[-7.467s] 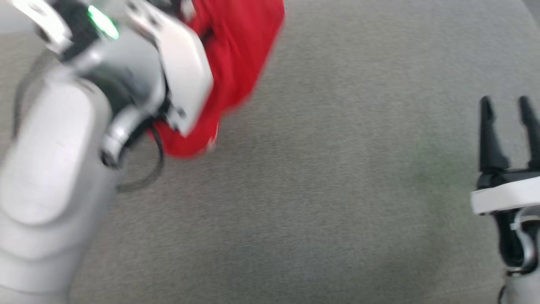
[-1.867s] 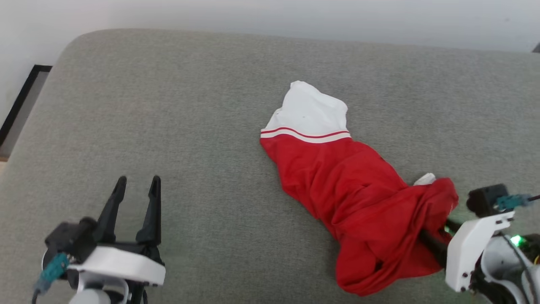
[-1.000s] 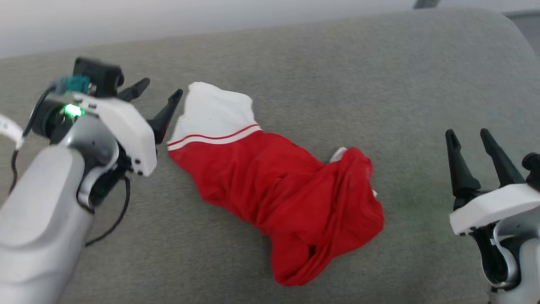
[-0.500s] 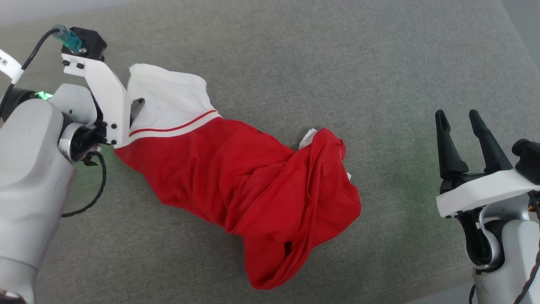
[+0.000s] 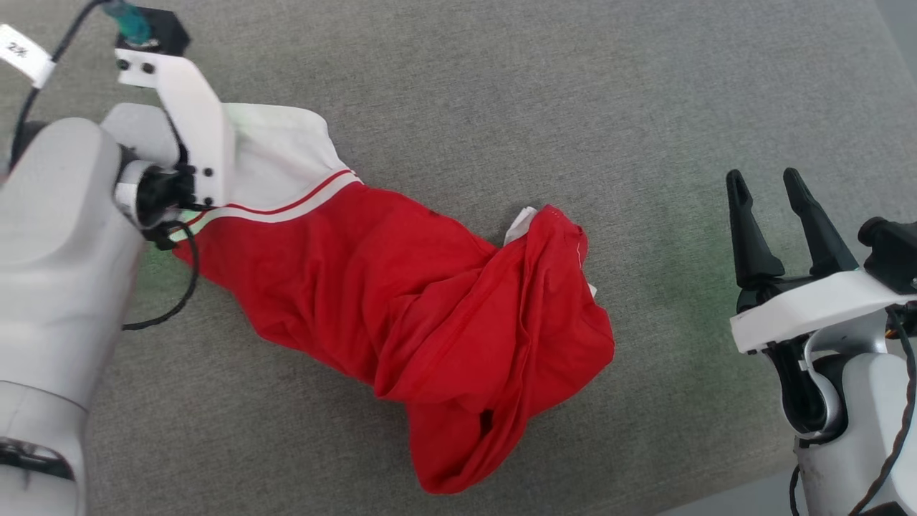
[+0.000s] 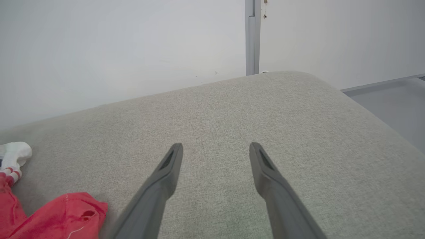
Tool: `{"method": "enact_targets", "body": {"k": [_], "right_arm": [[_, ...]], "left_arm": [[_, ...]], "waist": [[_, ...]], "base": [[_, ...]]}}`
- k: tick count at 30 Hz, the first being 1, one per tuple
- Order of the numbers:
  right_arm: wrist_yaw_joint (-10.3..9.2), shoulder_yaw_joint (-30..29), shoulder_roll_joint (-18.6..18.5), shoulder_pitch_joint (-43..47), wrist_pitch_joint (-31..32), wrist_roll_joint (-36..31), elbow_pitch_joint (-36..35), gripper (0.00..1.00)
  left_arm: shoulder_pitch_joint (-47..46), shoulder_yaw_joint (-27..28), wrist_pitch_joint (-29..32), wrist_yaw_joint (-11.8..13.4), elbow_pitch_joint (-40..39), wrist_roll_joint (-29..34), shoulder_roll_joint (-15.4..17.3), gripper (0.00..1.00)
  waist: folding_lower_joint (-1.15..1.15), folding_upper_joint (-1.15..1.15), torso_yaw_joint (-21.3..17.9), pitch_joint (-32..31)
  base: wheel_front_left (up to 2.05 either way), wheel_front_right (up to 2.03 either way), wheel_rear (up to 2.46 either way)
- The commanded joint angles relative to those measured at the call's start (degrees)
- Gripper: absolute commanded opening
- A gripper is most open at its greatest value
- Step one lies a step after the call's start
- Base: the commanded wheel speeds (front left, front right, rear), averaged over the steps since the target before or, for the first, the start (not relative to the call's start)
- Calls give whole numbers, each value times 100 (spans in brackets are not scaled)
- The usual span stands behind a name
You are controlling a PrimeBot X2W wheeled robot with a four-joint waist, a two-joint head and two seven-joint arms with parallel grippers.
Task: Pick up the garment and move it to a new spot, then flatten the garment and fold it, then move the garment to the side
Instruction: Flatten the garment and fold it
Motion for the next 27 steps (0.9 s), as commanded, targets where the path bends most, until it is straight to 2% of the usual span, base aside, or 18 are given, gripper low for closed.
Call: {"method": "enact_targets", "body": {"k": [1,5,10,17,21,27], "right_arm": [[-2,6,-21,-41,-44,27,5,100],[-2,-21,-49,-5,-49,21,46,100],[-2,-131,-67,107,-10,-45,42,100],[-2,-312,-98,286,74,-152,-37,100],[-2,-388,-91,398,183,-212,-149,100],[-2,-469,-93,557,361,-274,-327,100]], "left_arm": [[338,-138,-11,-57,196,-83,-135,0],[55,-64,-343,-145,51,-118,-131,0],[-82,-105,-572,-197,-354,-205,38,0],[285,-253,-649,-227,-1258,-405,318,0],[715,-253,-620,-218,-2029,-542,609,0],[1611,-143,-502,221,-3126,-738,1130,0]], "waist": [[0,0,23,-11],[0,0,110,-102],[0,0,282,-270],[0,0,589,-509],[0,0,798,-655],[0,0,1099,-840]], "base": [[0,0,0],[0,0,0],[0,0,0],[0,0,0],[0,0,0],[0,0,0]]}}
